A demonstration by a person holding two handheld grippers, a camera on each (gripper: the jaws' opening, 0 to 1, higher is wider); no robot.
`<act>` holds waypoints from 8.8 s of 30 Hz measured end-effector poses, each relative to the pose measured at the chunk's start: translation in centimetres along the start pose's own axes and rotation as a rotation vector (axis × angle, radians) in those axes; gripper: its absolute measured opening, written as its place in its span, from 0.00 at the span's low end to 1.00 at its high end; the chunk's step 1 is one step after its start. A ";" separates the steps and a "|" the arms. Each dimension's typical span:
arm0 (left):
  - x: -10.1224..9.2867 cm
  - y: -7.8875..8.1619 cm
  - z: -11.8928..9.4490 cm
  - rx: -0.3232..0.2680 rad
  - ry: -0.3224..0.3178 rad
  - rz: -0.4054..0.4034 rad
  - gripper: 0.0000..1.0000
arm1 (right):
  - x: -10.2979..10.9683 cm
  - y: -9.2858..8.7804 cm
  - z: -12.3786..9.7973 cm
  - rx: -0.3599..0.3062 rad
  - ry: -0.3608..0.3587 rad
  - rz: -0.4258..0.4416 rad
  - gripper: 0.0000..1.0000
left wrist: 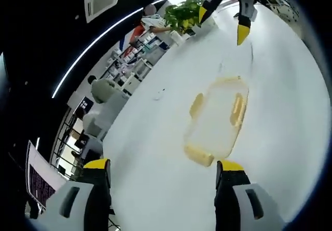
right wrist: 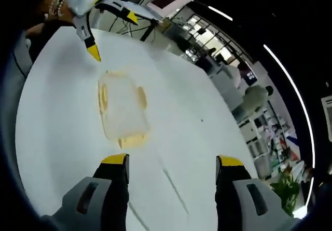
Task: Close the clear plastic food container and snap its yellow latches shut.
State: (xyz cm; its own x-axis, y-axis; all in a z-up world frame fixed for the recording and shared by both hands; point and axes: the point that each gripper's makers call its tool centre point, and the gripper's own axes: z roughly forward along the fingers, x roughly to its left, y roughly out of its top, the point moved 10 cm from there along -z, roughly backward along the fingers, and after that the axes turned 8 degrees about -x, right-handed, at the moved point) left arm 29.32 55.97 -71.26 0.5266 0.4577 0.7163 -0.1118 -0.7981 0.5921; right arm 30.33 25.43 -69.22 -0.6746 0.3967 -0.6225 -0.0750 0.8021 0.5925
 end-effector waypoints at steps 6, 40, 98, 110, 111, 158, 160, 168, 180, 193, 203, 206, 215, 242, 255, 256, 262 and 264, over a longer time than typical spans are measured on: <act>0.3 -0.1 1.9 0.009 -0.065 0.044 0.76 | -0.2 0.5 2.1 -0.006 0.067 -0.058 0.65; 0.3 -1.7 7.2 0.123 -0.560 -0.034 0.41 | 0.5 -0.9 9.3 0.141 0.588 0.125 0.63; 0.2 -0.8 9.9 0.198 -0.952 -0.051 0.33 | 1.1 -0.6 10.7 0.166 0.830 0.018 0.47; 0.0 -0.2 9.8 0.208 -0.966 -0.026 0.33 | 0.7 -0.3 10.9 0.193 0.847 -0.022 0.37; 0.0 -0.2 9.8 0.210 -0.966 -0.026 0.33 | 0.6 -0.2 11.1 0.198 0.847 -0.025 0.37; 1.2 1.6 9.1 0.354 -0.932 0.001 0.33 | -0.5 0.8 10.3 0.196 0.826 -0.087 0.36; 1.7 2.1 8.8 0.369 -0.920 0.017 0.33 | -1.1 1.4 9.7 0.162 0.826 -0.079 0.36; 2.4 4.3 7.6 0.364 -0.899 0.010 0.33 | -2.6 1.7 7.2 0.107 0.809 -0.082 0.36; 0.9 8.7 7.7 0.334 -0.897 -0.002 0.33 | -4.8 -1.1 3.8 0.091 0.798 -0.090 0.36; -1.7 14.1 11.1 0.315 -0.916 0.034 0.33 | -7.1 -6.6 1.1 0.100 0.790 -0.038 0.36; -3.7 17.6 13.4 0.296 -0.950 0.024 0.33 | -8.6 -10.6 -1.0 0.134 0.783 -0.023 0.36; -4.1 18.5 14.2 0.299 -0.951 0.044 0.33 | -9.1 -11.5 -1.3 0.130 0.772 -0.015 0.36; -4.5 20.0 14.6 0.291 -0.959 0.051 0.33 | -9.9 -12.6 -2.6 0.116 0.772 -0.004 0.36; -6.9 24.0 17.4 0.266 -0.991 0.030 0.33 | -12.3 -16.6 -4.9 0.145 0.785 -0.001 0.36; -7.5 23.7 17.7 0.284 -1.010 0.002 0.33 | -12.3 -17.4 -4.1 0.154 0.815 0.002 0.37; -7.5 23.7 17.7 0.284 -1.010 0.003 0.33 | -12.3 -17.4 -4.1 0.156 0.816 0.001 0.37; -7.6 23.6 17.7 0.278 -1.015 0.016 0.34 | -12.2 -17.4 -3.9 0.170 0.820 -0.003 0.37; -7.6 23.5 17.6 0.274 -1.013 0.025 0.34 | -12.2 -17.4 -3.9 0.168 0.821 0.003 0.37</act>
State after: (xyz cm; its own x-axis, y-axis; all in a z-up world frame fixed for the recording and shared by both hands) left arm 37.54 26.80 -69.27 1.0000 -0.0009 0.0083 -0.0040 -0.9221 0.3868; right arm 37.02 4.88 -69.96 -0.9999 0.0005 -0.0122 -0.0053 0.8833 0.4688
